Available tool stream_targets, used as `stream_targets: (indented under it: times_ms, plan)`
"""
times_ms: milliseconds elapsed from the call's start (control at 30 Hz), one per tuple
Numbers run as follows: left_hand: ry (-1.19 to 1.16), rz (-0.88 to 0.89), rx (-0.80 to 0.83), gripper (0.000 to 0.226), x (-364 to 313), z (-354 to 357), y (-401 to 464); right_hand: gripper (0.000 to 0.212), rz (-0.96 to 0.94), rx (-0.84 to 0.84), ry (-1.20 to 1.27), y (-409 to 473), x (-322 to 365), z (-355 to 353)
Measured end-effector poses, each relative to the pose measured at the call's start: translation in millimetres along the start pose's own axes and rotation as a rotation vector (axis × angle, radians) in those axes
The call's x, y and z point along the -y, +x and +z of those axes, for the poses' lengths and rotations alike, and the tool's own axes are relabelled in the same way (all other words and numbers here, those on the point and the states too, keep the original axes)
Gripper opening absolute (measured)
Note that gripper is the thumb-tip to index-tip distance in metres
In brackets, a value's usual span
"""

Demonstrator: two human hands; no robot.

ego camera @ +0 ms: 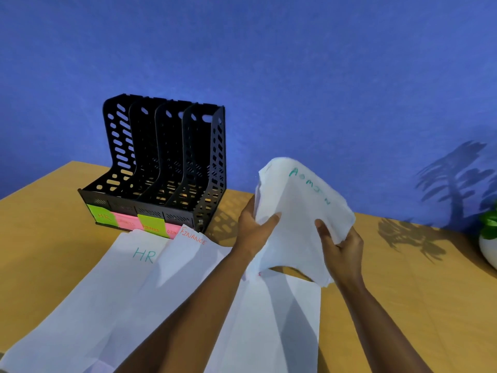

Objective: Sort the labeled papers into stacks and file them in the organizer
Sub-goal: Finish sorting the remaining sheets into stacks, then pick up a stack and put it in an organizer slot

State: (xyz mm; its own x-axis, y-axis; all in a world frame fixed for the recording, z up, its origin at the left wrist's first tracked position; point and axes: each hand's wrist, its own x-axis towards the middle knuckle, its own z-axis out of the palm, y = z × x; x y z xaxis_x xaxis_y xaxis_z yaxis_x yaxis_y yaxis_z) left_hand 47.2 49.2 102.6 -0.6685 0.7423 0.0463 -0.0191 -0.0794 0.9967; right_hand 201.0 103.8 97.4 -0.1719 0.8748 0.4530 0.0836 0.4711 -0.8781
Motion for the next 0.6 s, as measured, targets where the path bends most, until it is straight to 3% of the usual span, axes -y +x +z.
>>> stream_targets:
  times_ms: [100, 233, 467, 600]
  plan:
    - [0.120, -0.053, -0.045, 0.029, 10.9, -9.4, -1.6, 0.028, 0.066, 0.102, -0.077, -4.3, -11.0, -0.4]
    - [0.125, -0.066, -0.063, 0.031, 22.0, -17.9, -2.4, 0.035, 0.087, 0.231, -0.379, 8.0, -27.9, -7.9]
    - [0.067, 0.043, -0.103, 0.026, -3.4, -34.5, 21.7, 0.022, -0.079, 0.337, -0.502, 47.1, 3.0, -6.4]
    - [0.401, 0.265, -0.268, 0.025, 1.2, -75.2, 31.2, 0.045, -0.060, 0.346, -0.513, 64.9, 35.0, 8.8]
